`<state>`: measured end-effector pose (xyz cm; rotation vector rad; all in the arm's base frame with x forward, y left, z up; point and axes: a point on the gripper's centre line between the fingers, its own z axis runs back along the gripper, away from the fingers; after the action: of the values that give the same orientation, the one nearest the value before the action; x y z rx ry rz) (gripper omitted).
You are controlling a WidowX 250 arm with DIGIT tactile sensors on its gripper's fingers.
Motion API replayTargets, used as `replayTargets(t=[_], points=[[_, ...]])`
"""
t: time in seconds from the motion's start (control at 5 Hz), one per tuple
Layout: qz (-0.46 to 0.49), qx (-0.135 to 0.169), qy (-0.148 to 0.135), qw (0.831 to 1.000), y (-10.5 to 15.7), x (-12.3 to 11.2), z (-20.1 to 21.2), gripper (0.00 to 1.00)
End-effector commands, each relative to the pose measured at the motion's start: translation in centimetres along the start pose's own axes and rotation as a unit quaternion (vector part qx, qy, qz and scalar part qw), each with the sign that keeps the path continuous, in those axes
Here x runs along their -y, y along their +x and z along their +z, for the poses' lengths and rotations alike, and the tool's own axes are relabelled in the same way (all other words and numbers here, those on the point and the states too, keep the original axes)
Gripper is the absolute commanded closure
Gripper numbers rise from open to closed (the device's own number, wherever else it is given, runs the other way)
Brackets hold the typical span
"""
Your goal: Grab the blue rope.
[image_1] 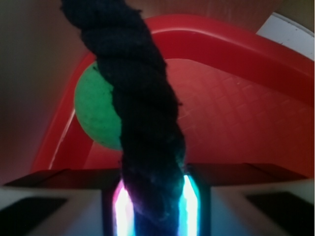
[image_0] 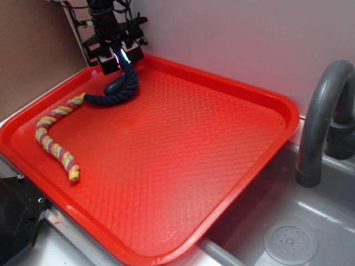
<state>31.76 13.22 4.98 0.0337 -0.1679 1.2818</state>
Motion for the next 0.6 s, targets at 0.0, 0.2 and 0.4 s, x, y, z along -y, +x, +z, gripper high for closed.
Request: replayTargets(t=[0.0,0.2,0.4], points=[[-0.076,0.026,-0.011,0.997,-3.2,-0.4,10.2,1.0],[-0.178,-0.042,-0.039,0.982,-5.9,-0.6,14.6,1.0],[-0.298,-0.058,-0.048,0.951,-8.9,-1.5,16.7,1.0]])
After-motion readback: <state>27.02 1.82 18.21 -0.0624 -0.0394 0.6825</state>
